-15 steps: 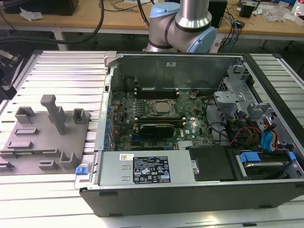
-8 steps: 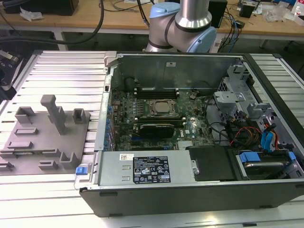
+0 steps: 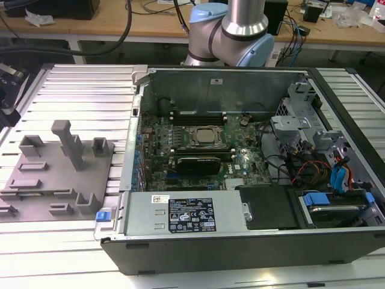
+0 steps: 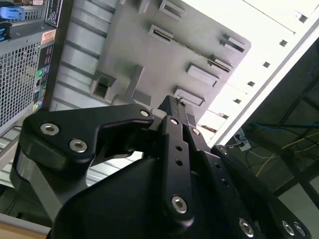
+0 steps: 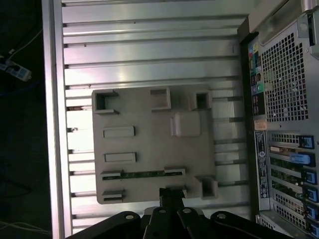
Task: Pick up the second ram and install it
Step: 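Pick up the second ram and move it above second insertion slot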
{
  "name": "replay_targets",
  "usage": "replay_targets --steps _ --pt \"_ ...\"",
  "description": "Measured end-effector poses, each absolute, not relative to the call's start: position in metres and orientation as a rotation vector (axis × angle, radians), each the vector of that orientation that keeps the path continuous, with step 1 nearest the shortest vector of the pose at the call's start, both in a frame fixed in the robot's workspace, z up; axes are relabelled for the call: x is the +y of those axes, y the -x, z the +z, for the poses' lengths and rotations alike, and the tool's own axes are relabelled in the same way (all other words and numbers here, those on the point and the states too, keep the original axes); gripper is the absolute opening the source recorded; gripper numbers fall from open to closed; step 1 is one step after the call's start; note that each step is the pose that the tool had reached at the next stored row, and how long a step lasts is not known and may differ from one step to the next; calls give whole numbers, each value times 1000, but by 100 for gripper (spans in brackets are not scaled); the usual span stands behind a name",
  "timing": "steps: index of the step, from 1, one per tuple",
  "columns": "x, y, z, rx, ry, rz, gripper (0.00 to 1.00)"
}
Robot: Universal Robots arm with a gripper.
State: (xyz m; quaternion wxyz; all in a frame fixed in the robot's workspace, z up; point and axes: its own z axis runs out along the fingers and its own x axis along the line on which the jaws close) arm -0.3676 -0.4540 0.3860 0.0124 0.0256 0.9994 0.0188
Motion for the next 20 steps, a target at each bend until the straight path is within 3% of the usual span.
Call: replay_targets --steps 20 --pt "-454 368 386 3028 781 67 11"
